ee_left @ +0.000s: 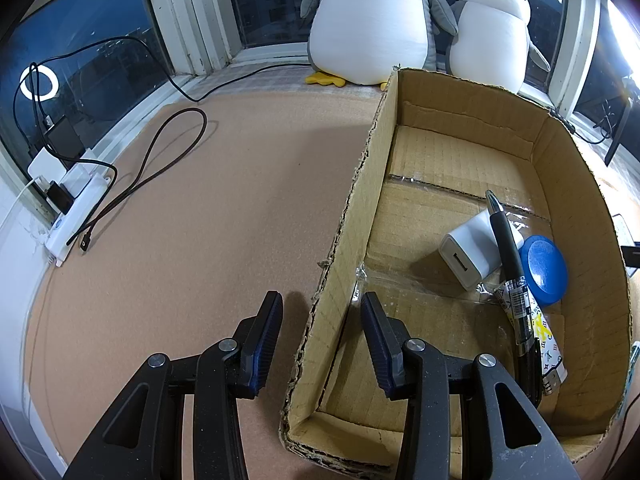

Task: Organize rigid objects
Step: 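Move the right tool to the white square power bank box and grip it, then carry the white power bank box into the cardboard box and release it, then move the right tool back over the remaining blue items, then close the right tool on the blue clothespin, then carry the blue clothespin into the box and open the right tool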

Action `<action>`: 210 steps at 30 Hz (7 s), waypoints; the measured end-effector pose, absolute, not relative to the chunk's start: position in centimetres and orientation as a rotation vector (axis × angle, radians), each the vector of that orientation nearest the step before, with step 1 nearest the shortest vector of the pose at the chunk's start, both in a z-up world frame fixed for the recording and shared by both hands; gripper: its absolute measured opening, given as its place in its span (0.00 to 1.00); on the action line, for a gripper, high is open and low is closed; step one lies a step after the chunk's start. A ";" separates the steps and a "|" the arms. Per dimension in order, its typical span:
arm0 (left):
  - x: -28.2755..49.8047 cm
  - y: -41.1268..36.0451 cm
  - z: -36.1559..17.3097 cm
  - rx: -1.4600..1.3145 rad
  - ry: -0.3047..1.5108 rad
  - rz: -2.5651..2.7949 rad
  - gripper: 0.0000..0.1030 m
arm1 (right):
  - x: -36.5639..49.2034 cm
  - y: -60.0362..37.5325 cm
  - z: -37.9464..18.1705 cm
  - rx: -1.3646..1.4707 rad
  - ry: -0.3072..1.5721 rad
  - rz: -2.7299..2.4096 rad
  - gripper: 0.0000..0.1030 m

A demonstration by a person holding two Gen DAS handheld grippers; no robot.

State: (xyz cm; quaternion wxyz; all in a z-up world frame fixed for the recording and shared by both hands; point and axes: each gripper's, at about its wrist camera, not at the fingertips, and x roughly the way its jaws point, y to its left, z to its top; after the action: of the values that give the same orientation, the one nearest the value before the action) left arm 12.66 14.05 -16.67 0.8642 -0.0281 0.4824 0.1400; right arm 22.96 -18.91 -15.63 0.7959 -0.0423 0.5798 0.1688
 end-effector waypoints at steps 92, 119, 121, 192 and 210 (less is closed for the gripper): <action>13.0 14.7 -16.8 -0.081 1.006 0.236 0.43 | 26.4 1.5 -12.1 -0.240 1.105 0.527 0.65; 12.7 14.0 -16.7 -0.053 1.009 0.239 0.43 | 21.6 -4.9 -4.0 -0.150 1.037 0.525 0.70; 12.7 14.0 -16.7 -0.050 1.010 0.239 0.43 | 20.4 -6.3 -2.9 -0.148 1.025 0.516 0.70; 12.7 13.6 -16.5 0.005 1.014 0.256 0.43 | 8.2 -19.2 -15.2 -0.228 1.155 0.444 0.52; 12.8 13.5 -16.5 0.004 1.014 0.254 0.43 | 10.6 -19.5 -10.0 -0.143 1.050 0.432 0.52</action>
State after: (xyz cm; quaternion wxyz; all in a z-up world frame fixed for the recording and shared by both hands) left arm 12.77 13.55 -16.51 0.8666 0.0017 0.4840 0.1211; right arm 10.63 -19.50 -10.02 0.8408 -0.0675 0.4967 0.2044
